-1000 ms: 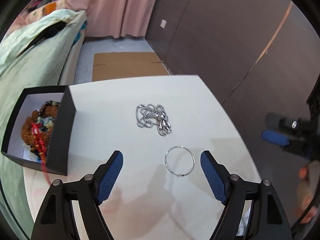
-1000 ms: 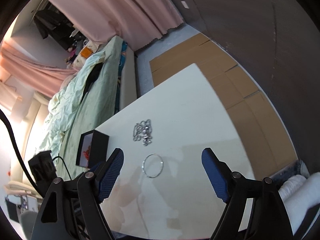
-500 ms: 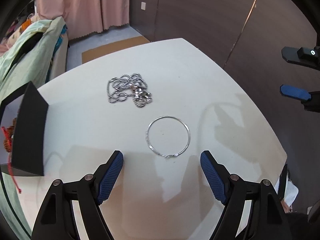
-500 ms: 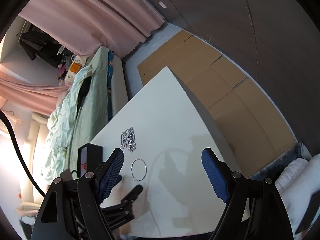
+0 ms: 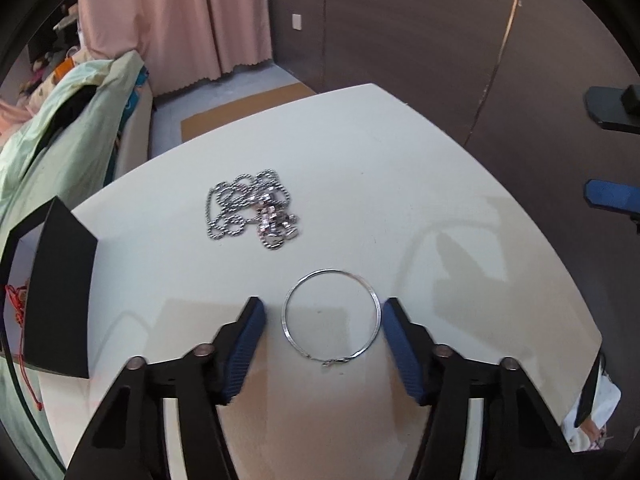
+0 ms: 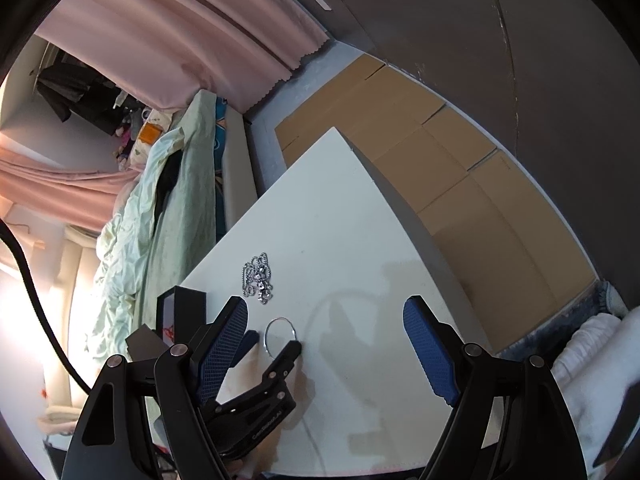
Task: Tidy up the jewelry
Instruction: 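Close the left tool on the rim of the large silver hoop, then carry hoop into box and open left tool while right tool grasps silver chain pendant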
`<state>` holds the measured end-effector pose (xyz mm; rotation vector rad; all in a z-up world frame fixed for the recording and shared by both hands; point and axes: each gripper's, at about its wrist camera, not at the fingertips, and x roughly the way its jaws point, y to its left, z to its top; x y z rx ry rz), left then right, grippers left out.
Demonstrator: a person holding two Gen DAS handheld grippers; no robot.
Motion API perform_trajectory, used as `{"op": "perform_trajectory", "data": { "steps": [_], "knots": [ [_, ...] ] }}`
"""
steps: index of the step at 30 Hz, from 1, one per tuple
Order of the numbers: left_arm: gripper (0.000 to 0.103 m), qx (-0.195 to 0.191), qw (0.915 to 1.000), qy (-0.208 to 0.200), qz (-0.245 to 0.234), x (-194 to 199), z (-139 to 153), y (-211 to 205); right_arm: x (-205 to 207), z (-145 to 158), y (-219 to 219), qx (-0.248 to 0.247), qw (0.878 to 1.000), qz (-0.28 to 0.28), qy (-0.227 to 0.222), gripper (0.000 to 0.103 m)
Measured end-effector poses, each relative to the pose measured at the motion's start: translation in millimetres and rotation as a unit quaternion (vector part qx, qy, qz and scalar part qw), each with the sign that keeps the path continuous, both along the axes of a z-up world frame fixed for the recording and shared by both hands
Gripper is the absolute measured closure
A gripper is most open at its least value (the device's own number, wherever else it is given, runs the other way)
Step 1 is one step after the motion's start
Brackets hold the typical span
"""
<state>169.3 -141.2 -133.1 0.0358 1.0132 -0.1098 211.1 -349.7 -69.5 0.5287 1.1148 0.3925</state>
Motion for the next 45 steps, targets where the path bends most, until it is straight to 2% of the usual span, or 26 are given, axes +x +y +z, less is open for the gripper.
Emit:
{"op": "perform_trajectory", "data": {
  "steps": [4,8,15,31,35,45],
  "knots": [
    [0.051,-0.001,1.0000,0.005,-0.008,3.8,-0.1,-0.5,0.1,-0.6,0.5,-0.002,1.000,0.001,0.000,0.022],
    [0.052,-0.024,0.9997,0.009,-0.001,2.7,4.2,10.2,1.5,-2.7,3.5,-0.007,1.000,0.006,0.000,0.022],
    [0.052,-0.046,0.9984,-0.020,0.025,-3.9,31.5,35.9,3.7,-5.9,15.2,-0.013,1.000,0.013,0.000,0.022],
    [0.052,-0.087,0.9887,-0.068,0.101,-19.7,78.2,112.4,11.7,-11.0,92.6,-0.058,0.997,0.054,-0.024,0.023],
    [0.052,-0.100,0.9852,-0.075,0.117,-22.5,85.3,131.5,16.0,-14.8,115.8,-0.068,0.995,0.069,-0.026,0.032],
    [0.051,-0.120,0.9771,-0.077,0.158,-25.4,92.1,182.2,31.8,-31.9,152.6,-0.112,0.990,0.087,-0.023,0.045]
  ]
}}
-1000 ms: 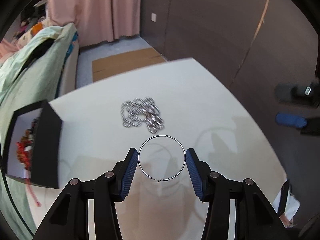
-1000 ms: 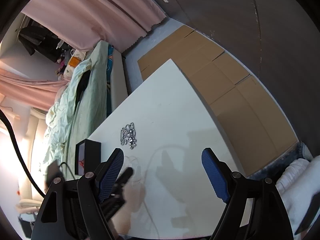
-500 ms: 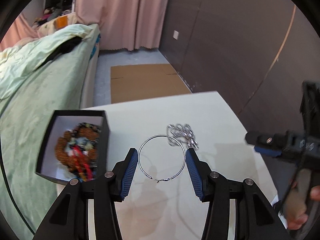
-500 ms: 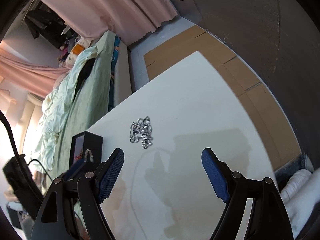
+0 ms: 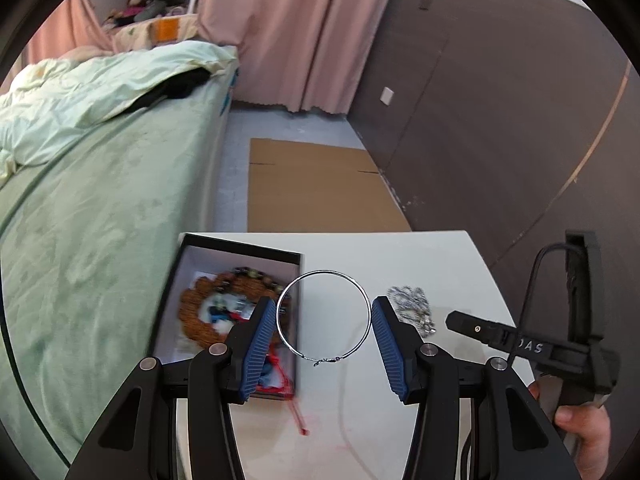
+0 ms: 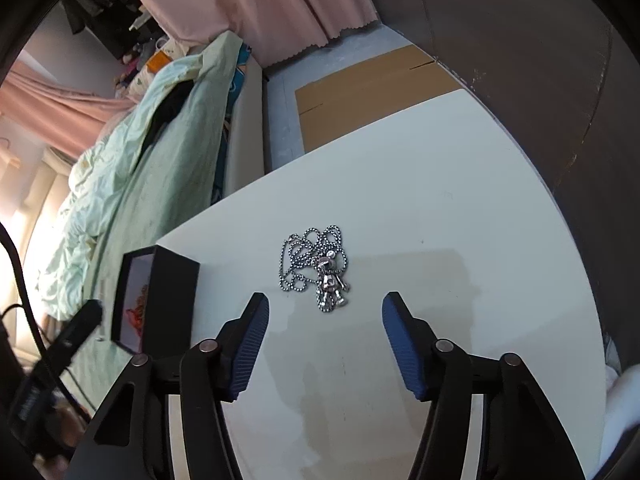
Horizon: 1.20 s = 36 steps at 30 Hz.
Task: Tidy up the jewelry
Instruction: 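Carry hoop into box and open left tool while right tool grasps silver chain pendant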
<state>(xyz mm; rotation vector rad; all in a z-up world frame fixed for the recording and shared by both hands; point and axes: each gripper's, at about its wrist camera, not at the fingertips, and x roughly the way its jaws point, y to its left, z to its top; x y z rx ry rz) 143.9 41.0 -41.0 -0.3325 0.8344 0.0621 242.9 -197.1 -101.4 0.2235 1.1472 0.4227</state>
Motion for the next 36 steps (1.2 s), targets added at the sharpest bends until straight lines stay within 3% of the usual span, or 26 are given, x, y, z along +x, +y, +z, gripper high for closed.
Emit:
{"op": "perform_trajectory", "data": {
  "steps": [6,13,18,23,25,26,27,30,33,36],
  "knots": [
    [0.051,-0.011,0.9993,0.022,0.029,0.6,-6.9,29.0,7.5,-7.8,14.3,-0.017,1.000,0.006,0.001,0.048],
    [0.051,-0.020,0.9979,0.056,0.024,4.8,-21.4,39.7,17.8,-15.4,26.6,-0.028,1.000,0.012,0.003,0.048],
    [0.041,-0.056,0.9955,0.075,0.015,11.2,-29.9,44.2,23.3,-19.3,40.9,-0.045,0.999,0.014,-0.005,0.048],
    [0.040,-0.067,0.9949,0.072,0.025,11.7,-28.8,50.2,21.1,-18.4,53.8,-0.082,0.996,0.027,-0.024,0.048],
    [0.040,-0.068,0.9946,0.072,0.031,11.0,-28.3,52.4,19.5,-18.0,57.8,-0.103,0.994,0.032,-0.032,0.064],
    [0.040,-0.070,0.9943,0.073,0.033,10.7,-28.4,53.2,18.7,-17.9,59.9,-0.115,0.992,0.036,-0.035,0.080],
    [0.040,-0.072,0.9939,0.075,0.036,10.2,-28.4,54.1,17.7,-17.7,60.4,-0.119,0.991,0.040,-0.036,0.084],
    [0.040,-0.076,0.9926,0.083,0.046,2.7,-23.0,54.9,15.5,-16.5,58.9,-0.123,0.991,0.046,-0.033,0.087],
    [0.039,-0.053,0.9955,0.066,0.043,-10.9,-15.7,51.1,12.0,-15.0,50.6,-0.095,0.995,0.039,-0.018,0.087],
    [0.039,-0.059,0.9947,0.069,0.047,-16.6,-18.2,51.6,3.4,-7.0,43.7,-0.061,0.997,0.041,-0.019,0.087]
  ]
}}
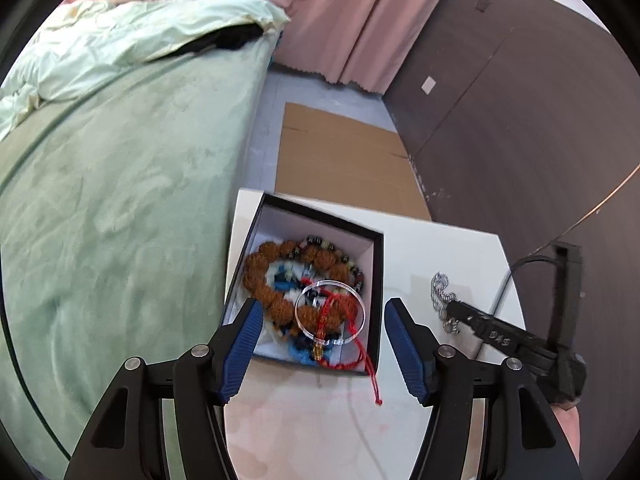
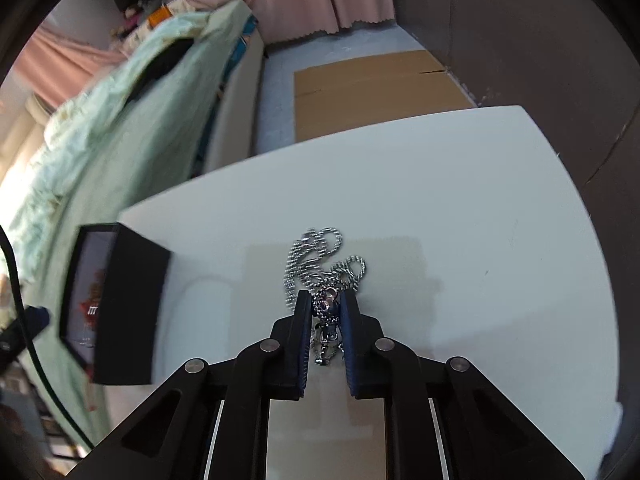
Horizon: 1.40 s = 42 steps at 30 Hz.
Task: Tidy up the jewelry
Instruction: 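Lift the silver chain with the right tool and lower it into the box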
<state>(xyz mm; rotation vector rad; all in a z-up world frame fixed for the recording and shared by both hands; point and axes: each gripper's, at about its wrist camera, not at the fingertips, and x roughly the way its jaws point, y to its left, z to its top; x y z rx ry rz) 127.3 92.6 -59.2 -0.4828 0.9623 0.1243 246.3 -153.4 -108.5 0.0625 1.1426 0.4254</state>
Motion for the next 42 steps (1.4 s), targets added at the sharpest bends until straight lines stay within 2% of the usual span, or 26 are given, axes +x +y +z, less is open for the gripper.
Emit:
{"op": "perform_trajectory", "data": {
  "steps": [5,13,16,19,30,37,42],
  "knots": [
    [0.039,-0.001,0.9999,-0.012,-0.003,-7.8,6.2,-4.4,-20.5,24.4,-7.7,0.054,0.998,0.000,-0.011,0.088],
    [0.039,0.008,0.9992,-0.037,-0.009,-27.6,22.7,-0.5,-58.0,80.3,-4.7,0.088,0.993,0.009,-0.082,0.087],
    [0.037,-0.011,0.9985,-0.053,0.007,-34.7,30.7,12.2,-63.6,100.8,-5.0,0.091,0.990,0.009,-0.103,0.088],
    [0.031,-0.017,0.9975,-0.066,0.016,-39.6,36.3,19.6,-69.1,134.3,-1.0,0.089,0.987,0.010,-0.133,0.088],
    [0.031,-0.031,0.9964,-0.077,0.019,-43.9,39.5,31.3,-89.9,251.9,19.3,0.082,0.969,0.024,-0.234,0.088],
    [0.031,-0.049,0.9954,-0.079,0.025,-45.4,38.3,39.1,-103.8,314.3,33.6,0.081,0.956,0.031,-0.281,0.088],
    [0.031,-0.054,0.9947,-0.082,0.031,-47.6,39.0,45.6,-113.8,340.5,48.4,0.078,0.949,0.043,-0.303,0.088]
  ]
}}
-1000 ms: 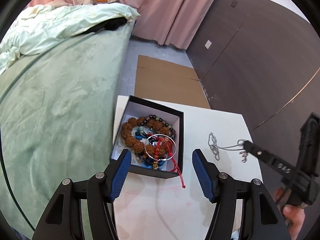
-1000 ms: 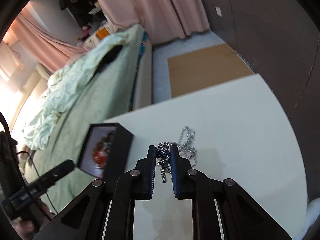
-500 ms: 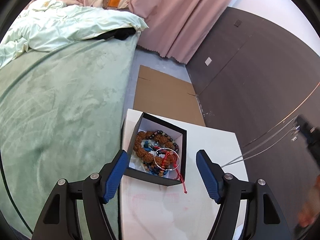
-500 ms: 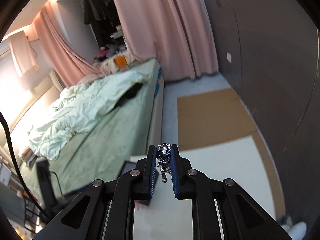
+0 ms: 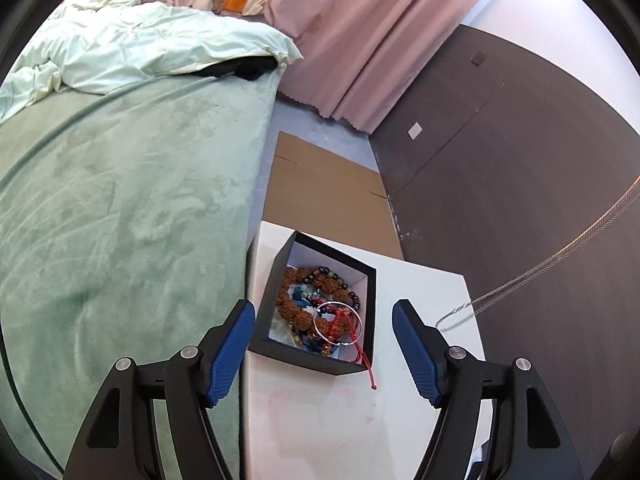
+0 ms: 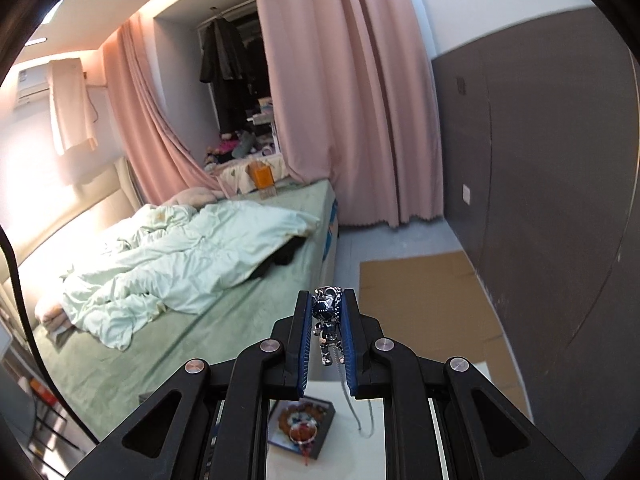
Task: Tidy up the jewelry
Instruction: 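Lift the silver chain with the right tool and lower it into the box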
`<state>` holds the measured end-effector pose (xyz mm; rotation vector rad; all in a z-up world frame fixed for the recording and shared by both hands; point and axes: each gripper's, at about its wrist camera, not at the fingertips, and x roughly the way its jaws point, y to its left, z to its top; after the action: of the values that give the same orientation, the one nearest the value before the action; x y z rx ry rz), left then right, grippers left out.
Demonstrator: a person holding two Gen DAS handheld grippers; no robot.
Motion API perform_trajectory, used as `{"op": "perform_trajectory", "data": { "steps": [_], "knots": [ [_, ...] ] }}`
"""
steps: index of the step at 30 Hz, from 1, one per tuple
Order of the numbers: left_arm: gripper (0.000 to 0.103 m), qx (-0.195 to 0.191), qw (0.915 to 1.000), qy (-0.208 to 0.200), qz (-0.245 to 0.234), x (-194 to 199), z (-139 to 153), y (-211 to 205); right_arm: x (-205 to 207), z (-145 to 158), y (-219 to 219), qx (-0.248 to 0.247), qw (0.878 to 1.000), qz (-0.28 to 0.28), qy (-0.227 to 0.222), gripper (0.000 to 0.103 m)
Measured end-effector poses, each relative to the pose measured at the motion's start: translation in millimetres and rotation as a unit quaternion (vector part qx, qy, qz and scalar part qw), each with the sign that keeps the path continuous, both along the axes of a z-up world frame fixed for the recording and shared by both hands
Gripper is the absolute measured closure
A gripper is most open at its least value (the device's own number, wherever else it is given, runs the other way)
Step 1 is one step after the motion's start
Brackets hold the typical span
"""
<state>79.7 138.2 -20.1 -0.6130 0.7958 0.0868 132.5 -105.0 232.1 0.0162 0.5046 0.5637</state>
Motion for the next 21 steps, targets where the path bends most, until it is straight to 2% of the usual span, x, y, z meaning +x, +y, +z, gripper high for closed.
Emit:
{"op": "perform_trajectory", "data": {
  "steps": [9,15,21],
  "knots": [
    [0.031,-0.022,0.9996,-0.004,0.015,-6.5,-0.7,15.2,-7.3,-1.2,32.9,-0.009,1.000,0.026,0.002,0.088],
    [0.031,-0.021,0.9996,-0.005,0.016,-9.0,0.0,18.9,-10.7,-6.4,50.5,-0.011,0.999,0.042,0.004,0.088],
    [0.031,-0.025,0.9994,-0.008,0.020,-12.0,0.7,23.9,-9.1,-35.7,69.6,-0.023,0.997,0.062,0.028,0.088]
  ]
}}
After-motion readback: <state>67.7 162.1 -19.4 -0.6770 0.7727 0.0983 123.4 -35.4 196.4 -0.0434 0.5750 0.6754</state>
